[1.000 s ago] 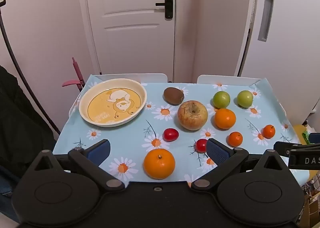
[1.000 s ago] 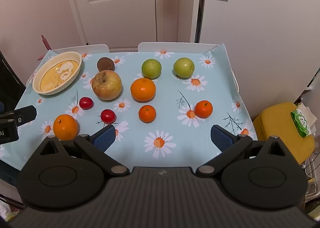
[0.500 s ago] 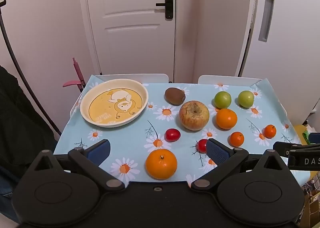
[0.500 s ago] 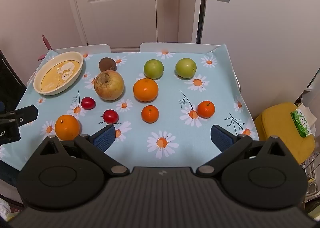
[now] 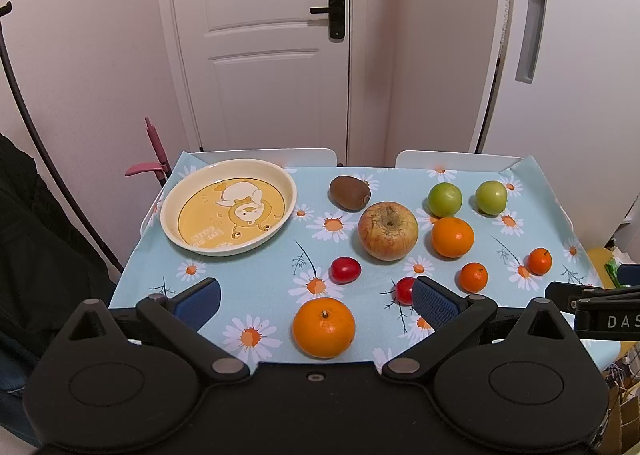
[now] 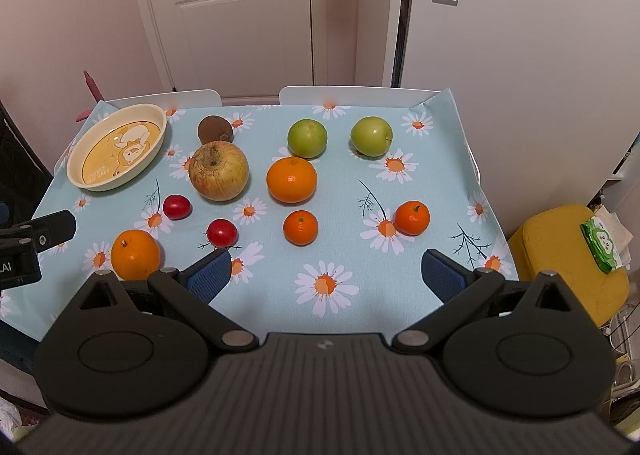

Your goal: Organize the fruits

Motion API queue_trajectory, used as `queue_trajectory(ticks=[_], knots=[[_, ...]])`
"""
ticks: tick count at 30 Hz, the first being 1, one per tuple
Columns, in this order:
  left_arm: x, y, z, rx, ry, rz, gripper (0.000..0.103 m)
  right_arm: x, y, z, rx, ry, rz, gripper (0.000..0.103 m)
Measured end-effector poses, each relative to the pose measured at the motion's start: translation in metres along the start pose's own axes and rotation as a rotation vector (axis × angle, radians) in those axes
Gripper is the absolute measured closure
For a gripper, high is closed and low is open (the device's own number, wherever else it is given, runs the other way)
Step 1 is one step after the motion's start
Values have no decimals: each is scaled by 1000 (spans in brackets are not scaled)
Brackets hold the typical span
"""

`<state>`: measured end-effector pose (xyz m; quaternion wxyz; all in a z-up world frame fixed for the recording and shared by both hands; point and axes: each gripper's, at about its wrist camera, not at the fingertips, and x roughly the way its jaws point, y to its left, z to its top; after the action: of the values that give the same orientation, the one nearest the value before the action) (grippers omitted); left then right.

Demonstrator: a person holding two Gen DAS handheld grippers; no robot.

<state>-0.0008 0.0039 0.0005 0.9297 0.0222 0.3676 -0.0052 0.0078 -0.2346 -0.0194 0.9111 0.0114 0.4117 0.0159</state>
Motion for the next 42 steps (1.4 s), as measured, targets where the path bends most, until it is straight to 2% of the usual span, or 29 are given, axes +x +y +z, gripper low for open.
queue_trajectory(ticks=[8, 13, 42], knots=[[0, 0, 0, -3, 1, -4, 0, 1, -6, -1, 1, -1, 0, 0], [0, 0, 0, -2, 2, -3, 0, 4, 10, 3, -6, 0, 5, 0], [1, 3, 1, 2, 6, -10, 0, 1, 4, 1, 2, -3, 3, 0]])
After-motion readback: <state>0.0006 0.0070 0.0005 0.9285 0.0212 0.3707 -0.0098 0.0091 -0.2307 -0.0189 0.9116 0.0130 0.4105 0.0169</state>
